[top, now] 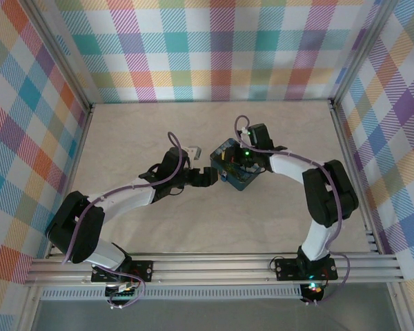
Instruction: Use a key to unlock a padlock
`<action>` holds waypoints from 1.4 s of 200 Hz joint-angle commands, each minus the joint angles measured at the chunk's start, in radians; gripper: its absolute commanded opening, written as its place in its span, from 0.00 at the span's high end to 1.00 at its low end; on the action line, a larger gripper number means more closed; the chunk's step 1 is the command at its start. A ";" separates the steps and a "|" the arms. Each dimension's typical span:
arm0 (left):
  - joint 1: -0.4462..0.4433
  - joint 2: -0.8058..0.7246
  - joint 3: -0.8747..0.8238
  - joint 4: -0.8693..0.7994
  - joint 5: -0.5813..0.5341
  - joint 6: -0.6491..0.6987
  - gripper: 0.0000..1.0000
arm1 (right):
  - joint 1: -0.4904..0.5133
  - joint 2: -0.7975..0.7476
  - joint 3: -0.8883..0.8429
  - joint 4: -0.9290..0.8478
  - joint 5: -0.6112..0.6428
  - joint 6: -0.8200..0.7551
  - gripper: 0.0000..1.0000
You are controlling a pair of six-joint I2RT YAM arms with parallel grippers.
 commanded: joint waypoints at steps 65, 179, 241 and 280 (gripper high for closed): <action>0.002 0.020 -0.006 0.032 0.014 -0.006 0.08 | 0.037 0.044 0.021 -0.145 0.029 -0.046 1.00; -0.055 0.101 -0.047 0.156 0.032 0.020 0.14 | 0.104 0.038 -0.014 -0.095 0.021 0.000 1.00; -0.046 0.157 -0.040 0.169 0.031 0.119 0.22 | 0.062 -0.083 0.040 -0.127 -0.033 -0.048 1.00; -0.002 0.189 -0.034 0.190 0.105 0.152 0.26 | 0.026 -0.131 0.013 -0.156 -0.029 -0.101 1.00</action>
